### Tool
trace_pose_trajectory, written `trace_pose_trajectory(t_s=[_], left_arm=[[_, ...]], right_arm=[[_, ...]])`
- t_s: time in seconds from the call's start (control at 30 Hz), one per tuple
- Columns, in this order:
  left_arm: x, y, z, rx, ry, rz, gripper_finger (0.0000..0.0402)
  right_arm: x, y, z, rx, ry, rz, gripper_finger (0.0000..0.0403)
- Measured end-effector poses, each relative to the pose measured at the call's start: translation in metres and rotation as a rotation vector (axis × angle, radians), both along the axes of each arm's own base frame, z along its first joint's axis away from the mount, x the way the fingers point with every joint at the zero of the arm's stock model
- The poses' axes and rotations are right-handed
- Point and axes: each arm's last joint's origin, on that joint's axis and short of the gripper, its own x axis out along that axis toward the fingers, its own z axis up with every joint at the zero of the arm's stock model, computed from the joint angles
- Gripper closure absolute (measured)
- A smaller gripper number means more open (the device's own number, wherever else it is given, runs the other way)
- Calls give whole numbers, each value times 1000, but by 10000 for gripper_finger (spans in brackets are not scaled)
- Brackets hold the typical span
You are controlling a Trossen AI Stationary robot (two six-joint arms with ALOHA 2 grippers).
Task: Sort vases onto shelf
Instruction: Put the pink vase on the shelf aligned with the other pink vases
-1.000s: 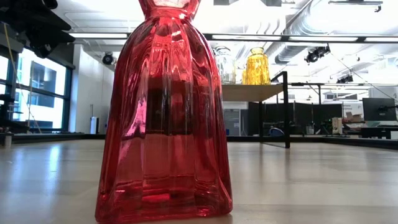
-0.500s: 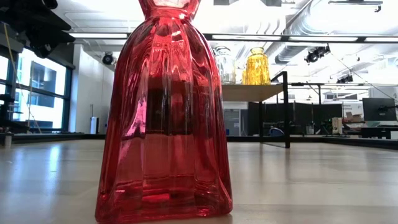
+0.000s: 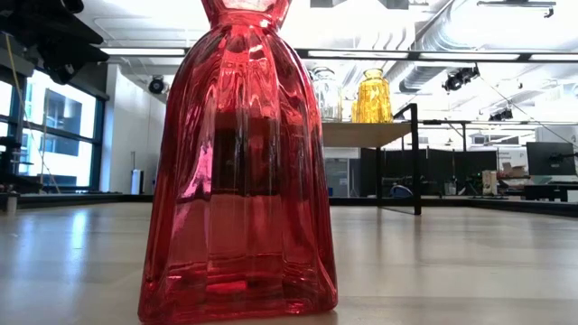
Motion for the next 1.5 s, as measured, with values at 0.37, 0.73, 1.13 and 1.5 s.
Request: trace_pose_trajectory(t_s=[0.37,0.73,1.13,1.5], left_arm=[[0,0,0,0,0,0,282],[0,0,0,0,0,0,282],[0,0,0,0,0,0,282],[0,0,0,0,0,0,282]], right_arm=[[2,-28,17,-9,-6,47,402],[29,-69,43,-72,-95,242,403],[66,-135,72,-235,-214,528,403],[90,-183,87,-393,-319,779,403]])
